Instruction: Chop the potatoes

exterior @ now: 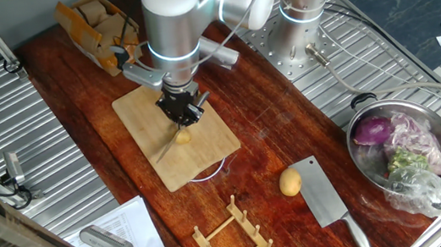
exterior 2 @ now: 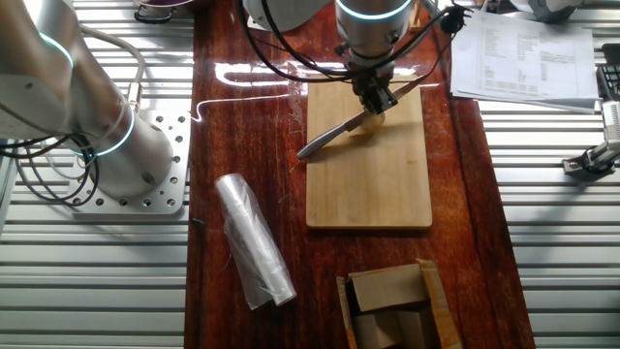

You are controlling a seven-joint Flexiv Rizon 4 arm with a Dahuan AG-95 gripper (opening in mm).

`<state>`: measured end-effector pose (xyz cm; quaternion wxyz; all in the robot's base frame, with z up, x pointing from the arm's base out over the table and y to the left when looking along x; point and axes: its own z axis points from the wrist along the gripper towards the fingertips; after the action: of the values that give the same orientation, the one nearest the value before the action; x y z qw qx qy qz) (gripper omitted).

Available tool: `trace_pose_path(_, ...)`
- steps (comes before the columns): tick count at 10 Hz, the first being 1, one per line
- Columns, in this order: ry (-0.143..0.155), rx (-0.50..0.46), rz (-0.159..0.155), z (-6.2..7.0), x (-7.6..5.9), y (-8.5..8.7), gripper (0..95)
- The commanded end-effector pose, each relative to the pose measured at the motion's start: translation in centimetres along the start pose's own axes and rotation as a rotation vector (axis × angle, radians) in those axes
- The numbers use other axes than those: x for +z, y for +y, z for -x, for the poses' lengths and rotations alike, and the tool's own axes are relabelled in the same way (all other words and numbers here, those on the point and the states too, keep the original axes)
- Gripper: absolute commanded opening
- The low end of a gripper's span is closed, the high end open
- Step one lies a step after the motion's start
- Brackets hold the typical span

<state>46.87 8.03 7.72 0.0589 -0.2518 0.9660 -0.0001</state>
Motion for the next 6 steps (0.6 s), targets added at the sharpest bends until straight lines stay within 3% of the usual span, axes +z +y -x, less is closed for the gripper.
trace_pose_path(1,0.03,0.004,0.013,-0.01,0.02,-0.02,0.0)
trace_pose_path(6,0.127,0.071,0.068,-0.03,-0.75,0.26,0.0)
